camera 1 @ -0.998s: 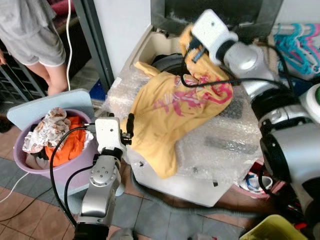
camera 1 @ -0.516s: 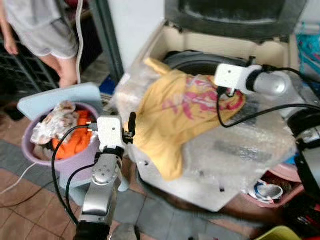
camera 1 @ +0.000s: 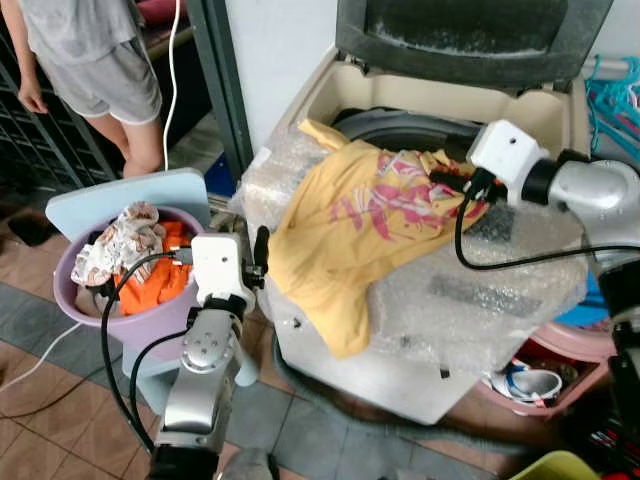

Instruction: Clothes washing

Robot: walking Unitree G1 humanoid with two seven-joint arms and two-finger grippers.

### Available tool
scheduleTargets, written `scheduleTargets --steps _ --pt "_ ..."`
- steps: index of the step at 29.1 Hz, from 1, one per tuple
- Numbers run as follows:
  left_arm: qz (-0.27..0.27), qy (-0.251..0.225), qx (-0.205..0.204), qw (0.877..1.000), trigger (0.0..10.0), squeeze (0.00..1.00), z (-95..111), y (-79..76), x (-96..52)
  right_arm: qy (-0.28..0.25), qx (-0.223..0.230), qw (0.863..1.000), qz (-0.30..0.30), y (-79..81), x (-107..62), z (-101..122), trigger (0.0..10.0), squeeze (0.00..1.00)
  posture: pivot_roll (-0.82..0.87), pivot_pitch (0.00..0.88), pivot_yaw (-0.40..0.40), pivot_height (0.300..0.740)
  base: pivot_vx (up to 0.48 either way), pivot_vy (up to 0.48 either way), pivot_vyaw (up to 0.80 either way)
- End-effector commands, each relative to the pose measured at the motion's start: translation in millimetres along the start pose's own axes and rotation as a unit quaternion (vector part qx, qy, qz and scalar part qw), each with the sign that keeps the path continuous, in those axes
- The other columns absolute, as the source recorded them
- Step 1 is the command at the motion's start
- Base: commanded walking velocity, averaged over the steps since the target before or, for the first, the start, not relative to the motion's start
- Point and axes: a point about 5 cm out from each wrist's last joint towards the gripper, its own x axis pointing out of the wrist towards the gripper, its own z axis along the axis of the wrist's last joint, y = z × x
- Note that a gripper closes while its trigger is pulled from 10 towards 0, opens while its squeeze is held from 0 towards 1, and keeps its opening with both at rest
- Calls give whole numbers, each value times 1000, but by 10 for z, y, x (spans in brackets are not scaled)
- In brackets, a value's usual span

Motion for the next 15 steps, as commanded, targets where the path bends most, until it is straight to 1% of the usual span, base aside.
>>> scheduleTargets --steps 1,4,5,6,7,9,10,11,12,13,15 --pt "0 3 2 1000 10000 0 3 7 2 -23 27 999 33 118 22 35 10000 1000 -65 0 66 740 0 0 0" --pt "2 4 1 1000 10000 0 -3 11 -14 -27 53 998 26 163 37 -9 10000 1000 -65 0 66 740 0 0 0" --pt "2 5 2 1000 10000 0 -5 12 -17 -27 58 997 33 210 51 -17 10000 1000 -65 0 66 740 0 0 0" --pt "2 5 2 1000 10000 0 -5 12 -17 -27 58 997 33 210 51 -17 10000 1000 -65 0 66 740 0 0 0" --pt "2 5 2 1000 10000 0 -4 14 -21 -23 62 997 47 337 90 -27 10000 1000 -63 0 66 740 0 0 0" --pt "2 4 2 1000 10000 0 -1 17 -17 -9 63 997 41 438 151 -61 10000 1000 -63 0 66 740 0 0 0" --pt "2 4 2 1000 10000 0 -1 17 -17 -9 63 997 41 438 151 -61 10000 1000 -63 0 66 740 0 0 0" --pt "2 4 3 1000 10000 0 0 18 -17 1 72 997 22 489 205 -90 10000 1000 -63 0 67 740 0 0 0" --pt "2 4 3 1000 10000 0 0 18 -17 9 80 997 4 530 245 -105 7255 1000 -63 0 68 740 0 0 0" --pt "2 4 3 1000 10000 0 0 17 -18 13 83 996 -10 558 273 -110 0 918 -63 0 68 740 0 0 0" --pt "2 4 3 1000 10000 0 0 17 -18 13 83 996 -10 558 273 -110 0 918 -63 0 68 740 0 0 0"
